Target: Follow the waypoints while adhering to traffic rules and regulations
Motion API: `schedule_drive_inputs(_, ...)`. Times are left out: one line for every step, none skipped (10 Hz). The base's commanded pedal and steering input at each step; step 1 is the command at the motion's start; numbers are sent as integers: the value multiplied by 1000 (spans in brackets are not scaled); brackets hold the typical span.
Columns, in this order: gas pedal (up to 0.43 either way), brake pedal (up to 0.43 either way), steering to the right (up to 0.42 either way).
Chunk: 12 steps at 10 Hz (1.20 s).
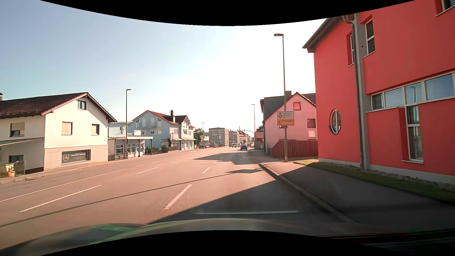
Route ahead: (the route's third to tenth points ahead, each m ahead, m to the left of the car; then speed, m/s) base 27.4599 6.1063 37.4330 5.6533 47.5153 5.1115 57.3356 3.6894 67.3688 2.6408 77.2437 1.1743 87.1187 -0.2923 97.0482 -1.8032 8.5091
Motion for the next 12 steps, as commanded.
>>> schedule_drive_inputs(28, 0, 9)
schedule_drive_inputs(28, 0, 10)
schedule_drive_inputs(28, 0, 10)
schedule_drive_inputs(28, 0, 10)
schedule_drive_inputs(28, 0, 10)
schedule_drive_inputs(28, 0, 10)
schedule_drive_inputs(28, 0, 10)
schedule_drive_inputs(28, 0, 10)
schedule_drive_inputs(28, 0, 10)
schedule_drive_inputs(28, 0, 9)
schedule_drive_inputs(28, 0, 9)
schedule_drive_inputs(28, 0, 9)
